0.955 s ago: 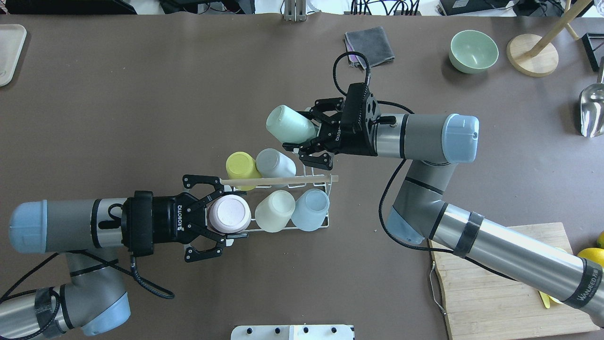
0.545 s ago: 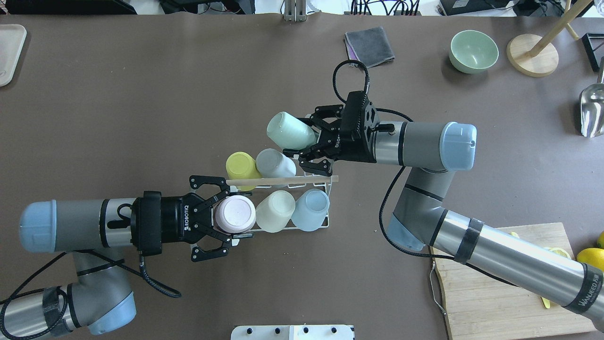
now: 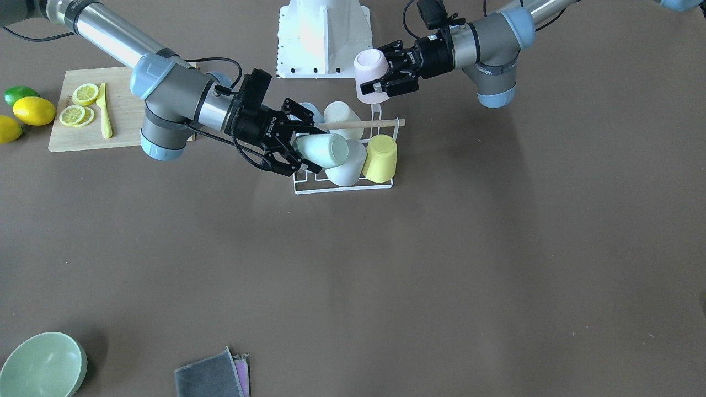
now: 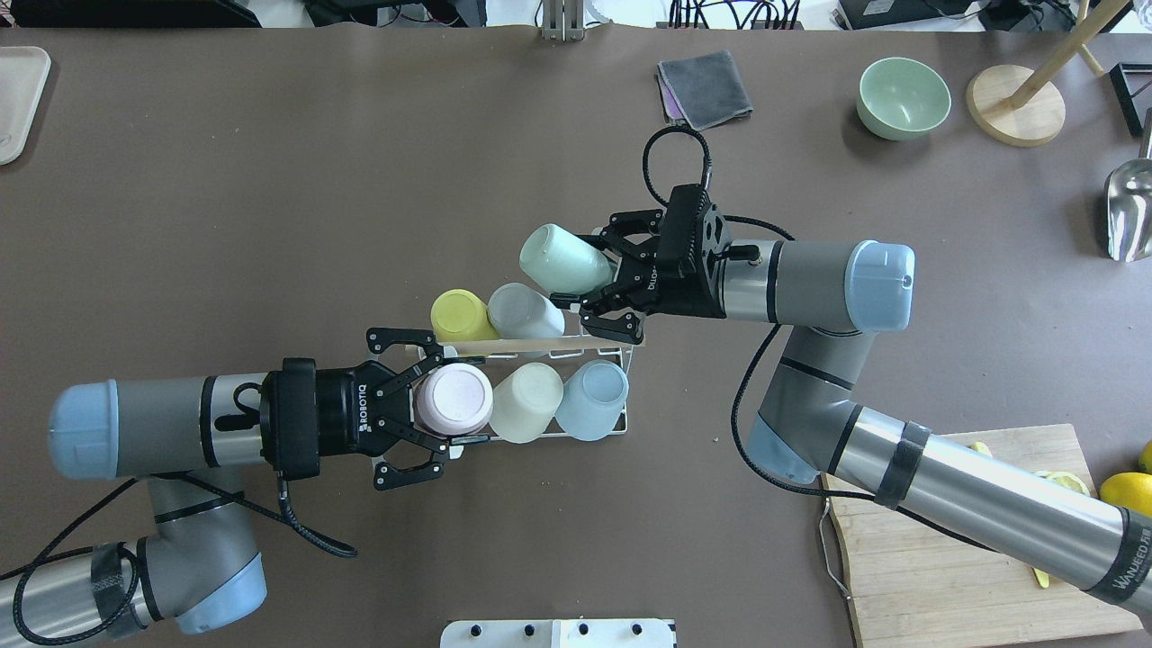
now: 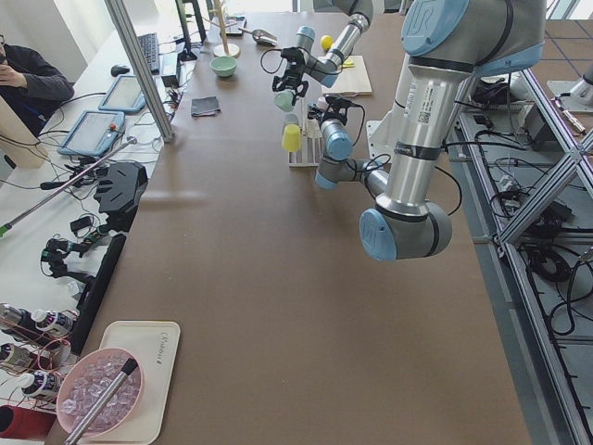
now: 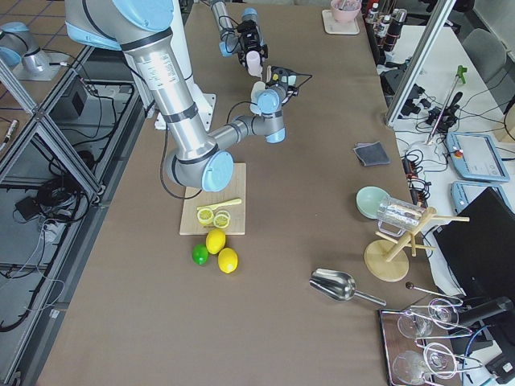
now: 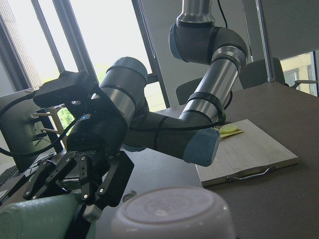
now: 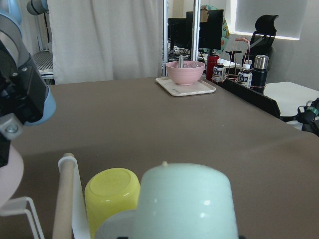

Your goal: Place cup on cup holder

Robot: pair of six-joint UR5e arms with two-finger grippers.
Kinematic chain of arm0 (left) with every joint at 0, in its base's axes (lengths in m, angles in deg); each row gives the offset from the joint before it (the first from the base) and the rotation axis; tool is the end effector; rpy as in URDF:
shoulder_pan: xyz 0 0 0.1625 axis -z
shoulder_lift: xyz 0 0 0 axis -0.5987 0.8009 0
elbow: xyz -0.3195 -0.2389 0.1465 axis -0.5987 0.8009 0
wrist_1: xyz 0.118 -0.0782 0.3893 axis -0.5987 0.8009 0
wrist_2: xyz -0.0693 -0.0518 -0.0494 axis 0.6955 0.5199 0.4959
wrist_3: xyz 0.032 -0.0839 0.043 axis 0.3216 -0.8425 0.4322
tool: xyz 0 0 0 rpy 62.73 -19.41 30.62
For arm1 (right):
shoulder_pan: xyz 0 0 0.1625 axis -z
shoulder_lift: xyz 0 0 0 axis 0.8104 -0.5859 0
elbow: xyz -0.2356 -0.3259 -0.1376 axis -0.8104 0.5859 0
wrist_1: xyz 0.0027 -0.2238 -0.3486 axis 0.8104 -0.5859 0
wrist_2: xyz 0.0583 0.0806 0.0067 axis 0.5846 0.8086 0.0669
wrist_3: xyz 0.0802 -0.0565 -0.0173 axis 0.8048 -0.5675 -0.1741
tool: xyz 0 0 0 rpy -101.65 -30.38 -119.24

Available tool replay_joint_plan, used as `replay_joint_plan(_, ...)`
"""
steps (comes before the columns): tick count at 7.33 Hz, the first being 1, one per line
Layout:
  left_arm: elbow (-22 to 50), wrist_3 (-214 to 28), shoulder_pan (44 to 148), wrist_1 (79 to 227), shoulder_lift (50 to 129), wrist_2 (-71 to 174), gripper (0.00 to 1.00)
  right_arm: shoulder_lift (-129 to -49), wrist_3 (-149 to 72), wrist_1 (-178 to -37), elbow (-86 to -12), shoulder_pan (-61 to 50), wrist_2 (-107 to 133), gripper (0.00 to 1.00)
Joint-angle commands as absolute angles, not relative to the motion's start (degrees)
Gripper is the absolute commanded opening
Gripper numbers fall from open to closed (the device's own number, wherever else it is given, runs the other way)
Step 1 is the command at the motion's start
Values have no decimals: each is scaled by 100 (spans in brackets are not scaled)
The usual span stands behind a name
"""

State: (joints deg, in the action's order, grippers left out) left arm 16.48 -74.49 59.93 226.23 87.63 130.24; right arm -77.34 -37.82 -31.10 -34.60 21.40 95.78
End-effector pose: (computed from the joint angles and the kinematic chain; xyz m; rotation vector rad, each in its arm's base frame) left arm 0.4413 -0.3142 0.2904 1.8429 1.2669 0.9019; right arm -0.4868 -0.4392 0.2642 1.4471 -1.3441 -0.7265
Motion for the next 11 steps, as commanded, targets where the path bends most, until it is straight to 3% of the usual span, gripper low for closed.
replay_joint_plan(1, 1609, -7448, 5998, 22699, 8776, 12865, 41, -7847, -3780, -3008, -3483, 2144, 9603, 1)
replay_joint_plan(4, 1469, -7448, 6007, 22743, 8794, 12750, 42, -7953, -3754, -2892, -3553, 2144, 9603, 42)
replay_joint_plan(5, 1451, -7448, 5998, 22796, 8794, 12749, 43, -7988, -3745, -2884, -3554, 2144, 9603, 99)
replay_joint_plan(9, 1380, -7448, 5998, 22858, 8811, 12600, 46, -8023, -3710, -2822, -3623, 1943, 9786, 100)
replay_joint_plan(10, 1380, -7466, 5998, 22867, 8829, 12591, 99, -8154, -3710, -2883, -3746, 1776, 10101, 100)
replay_joint_plan(11, 1380, -7466, 6007, 22884, 8838, 12583, 99, -8373, -3701, -3197, -3964, 1374, 10861, 100)
